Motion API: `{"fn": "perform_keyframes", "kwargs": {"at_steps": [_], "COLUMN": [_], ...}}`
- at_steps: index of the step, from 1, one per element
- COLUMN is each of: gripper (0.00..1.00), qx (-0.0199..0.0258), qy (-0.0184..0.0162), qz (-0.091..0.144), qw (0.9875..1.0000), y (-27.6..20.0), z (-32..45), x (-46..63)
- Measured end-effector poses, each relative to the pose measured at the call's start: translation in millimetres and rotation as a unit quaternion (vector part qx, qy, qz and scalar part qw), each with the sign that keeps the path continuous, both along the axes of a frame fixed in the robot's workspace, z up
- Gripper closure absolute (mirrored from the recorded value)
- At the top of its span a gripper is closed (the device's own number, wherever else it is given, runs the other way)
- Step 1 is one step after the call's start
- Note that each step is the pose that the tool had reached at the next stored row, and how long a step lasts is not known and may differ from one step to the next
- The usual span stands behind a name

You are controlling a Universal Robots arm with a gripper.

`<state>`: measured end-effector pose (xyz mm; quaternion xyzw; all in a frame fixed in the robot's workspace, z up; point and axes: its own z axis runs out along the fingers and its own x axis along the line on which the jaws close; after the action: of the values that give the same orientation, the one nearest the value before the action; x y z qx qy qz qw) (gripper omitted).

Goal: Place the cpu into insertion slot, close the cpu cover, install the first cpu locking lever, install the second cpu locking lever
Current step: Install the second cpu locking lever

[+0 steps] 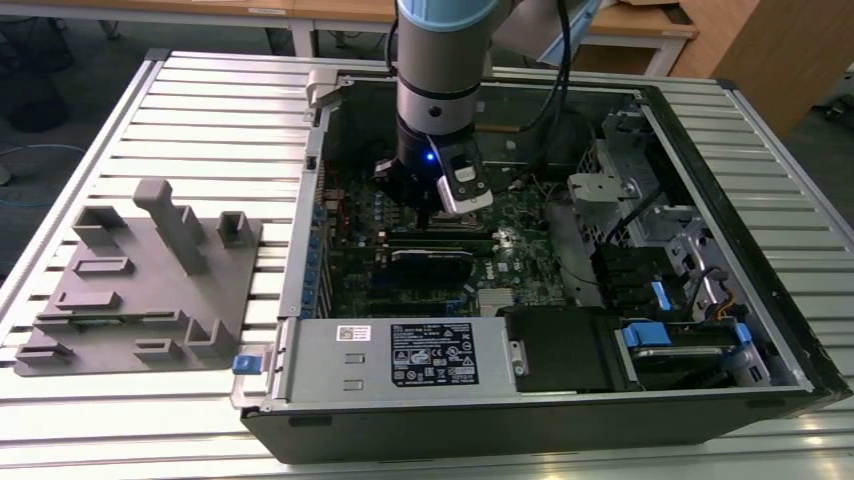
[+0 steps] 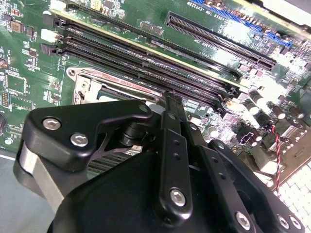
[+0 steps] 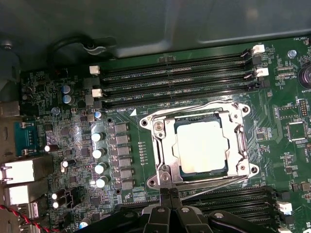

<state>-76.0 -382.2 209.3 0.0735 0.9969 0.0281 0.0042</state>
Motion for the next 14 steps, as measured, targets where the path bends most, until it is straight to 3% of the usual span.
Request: {"fn": "perform_keyframes", "kwargs": {"at_steps": [14], "gripper": [0.89], "qx": [0.0000], "qy": [0.0000], "qz": [0.000], "qw": [1.0000], "y": [0.0], "z": [-1.2], "x": [-3.1]}}
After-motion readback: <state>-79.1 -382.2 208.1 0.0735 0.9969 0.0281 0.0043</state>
